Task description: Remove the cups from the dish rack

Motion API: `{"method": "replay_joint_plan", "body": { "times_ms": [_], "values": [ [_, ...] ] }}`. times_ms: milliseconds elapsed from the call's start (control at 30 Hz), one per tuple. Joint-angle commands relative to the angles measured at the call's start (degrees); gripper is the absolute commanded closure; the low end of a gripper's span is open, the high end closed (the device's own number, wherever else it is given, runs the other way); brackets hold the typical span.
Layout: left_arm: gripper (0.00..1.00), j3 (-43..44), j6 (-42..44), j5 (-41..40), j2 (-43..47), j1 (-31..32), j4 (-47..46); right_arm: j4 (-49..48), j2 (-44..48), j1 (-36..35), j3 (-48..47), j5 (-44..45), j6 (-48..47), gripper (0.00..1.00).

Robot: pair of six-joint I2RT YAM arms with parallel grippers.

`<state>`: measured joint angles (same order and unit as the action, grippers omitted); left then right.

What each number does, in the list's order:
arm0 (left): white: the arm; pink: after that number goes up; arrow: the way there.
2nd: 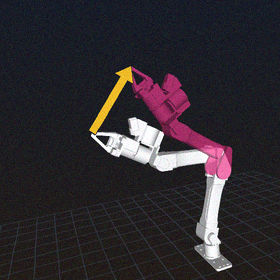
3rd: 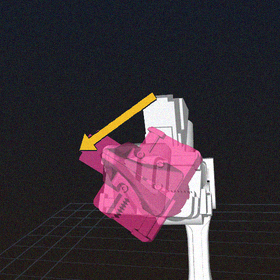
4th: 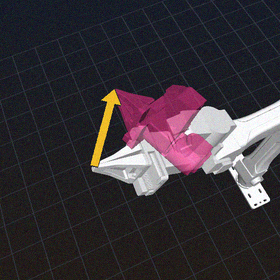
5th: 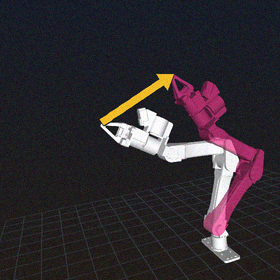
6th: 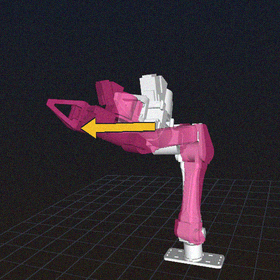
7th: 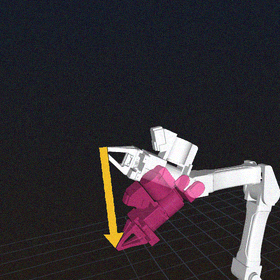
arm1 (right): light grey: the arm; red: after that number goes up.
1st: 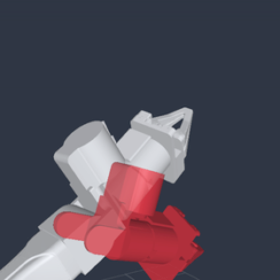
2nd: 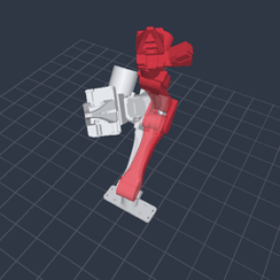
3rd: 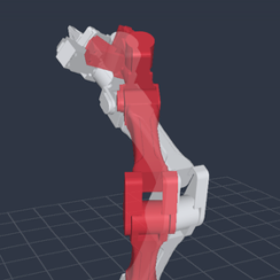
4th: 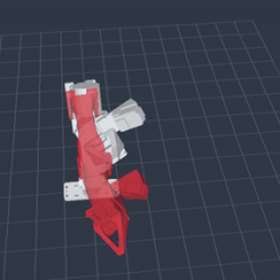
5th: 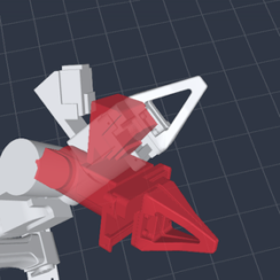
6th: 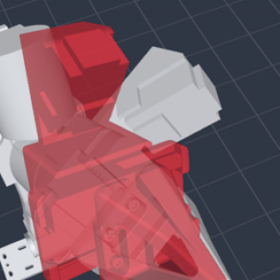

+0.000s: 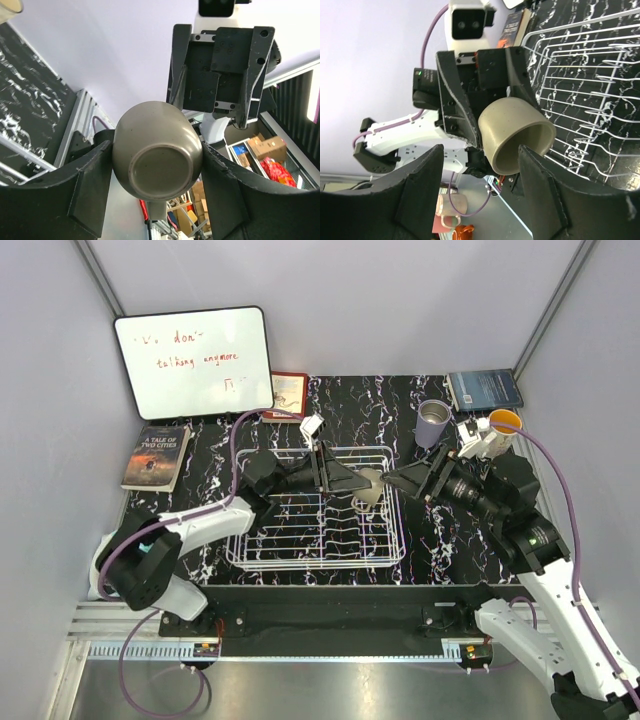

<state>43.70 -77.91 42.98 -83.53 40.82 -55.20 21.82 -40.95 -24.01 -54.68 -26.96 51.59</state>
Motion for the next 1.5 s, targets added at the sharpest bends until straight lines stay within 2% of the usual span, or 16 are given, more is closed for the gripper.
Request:
{"method": "replay_joint_plan", "body": {
  "times_ms": [0, 167, 367, 567, 833, 933, 967, 1000, 1100, 1133, 1267, 1300, 1333, 1367, 1400, 1467],
  "values": [
    [1.00, 4.98, -2.69, 2.81, -1.55, 0.05, -10.37, -4.25, 0.17, -0.07, -0.26, -3.71, 0.61, 0.31],
    [1.00, 5.78, -2.16, 2.72, -2.25, 0.05, -9.31, -4.68, -0.97, -0.07, -0.78, -5.12, 0.26, 0.31],
    [1.00, 7.01, -4.44, 3.42, -4.54, 0.23, -12.74, -5.39, -2.47, -0.16, -0.96, -5.82, -0.09, 0.33],
    [1.00, 6.66, -5.50, 4.13, -6.38, 0.84, -15.19, -7.50, -3.43, -0.07, -0.78, -4.15, 0.70, 0.43],
    [1.00, 6.57, -7.43, 4.65, -8.41, 0.93, -18.63, -9.17, -5.10, -0.07, -0.43, -3.53, 1.23, 0.48],
    [1.00, 7.19, -7.43, 5.09, -8.93, 1.02, -18.28, -10.40, -5.89, -0.07, 0.01, -4.24, 1.93, 0.60],
    [1.00, 7.45, -7.52, 5.18, -9.11, 1.11, -18.28, -10.40, -6.07, -0.16, 0.09, -4.41, 2.02, 0.66],
    [1.00, 7.62, -7.69, 5.36, -9.55, 1.11, -18.36, -10.66, -6.25, -0.07, 0.18, -4.68, 2.02, 0.80],
    [1.00, 7.80, -7.96, 5.62, -10.08, 1.11, -18.63, -10.75, -7.04, -0.07, 0.18, -5.47, 2.11, 0.93],
    [1.00, 7.97, -7.96, 5.71, -10.16, 1.11, -18.63, -10.75, -7.04, -0.07, 0.18, -5.47, 2.11, 1.00],
    [1.00, 8.77, -8.05, 6.15, -10.78, 1.02, -17.58, -10.66, -6.86, -0.07, -0.17, -5.65, 1.50, 1.00],
    [0.98, 8.94, -8.05, 6.32, -10.78, 0.84, -16.88, -10.40, -6.69, -0.07, -0.26, -5.39, 1.49, 1.00],
    [0.91, 9.29, -8.05, 6.67, -10.78, 0.67, -16.17, -10.05, -6.08, -0.16, -0.60, -5.12, 1.23, 1.00],
    [0.69, 9.56, -8.05, 6.85, -10.87, 0.41, -15.21, -9.61, -5.64, -0.07, -0.96, -4.68, 0.62, 1.00],
    [0.56, 9.56, -7.96, 7.11, -10.78, -0.21, -14.85, -8.13, -5.46, -0.07, -1.22, -3.90, 0.00, 1.00],
    [0.38, 9.65, -7.87, 7.47, -10.43, -0.82, -13.36, -6.37, -4.67, -0.07, -2.63, -3.01, -1.83, 1.00]
  ]
}}
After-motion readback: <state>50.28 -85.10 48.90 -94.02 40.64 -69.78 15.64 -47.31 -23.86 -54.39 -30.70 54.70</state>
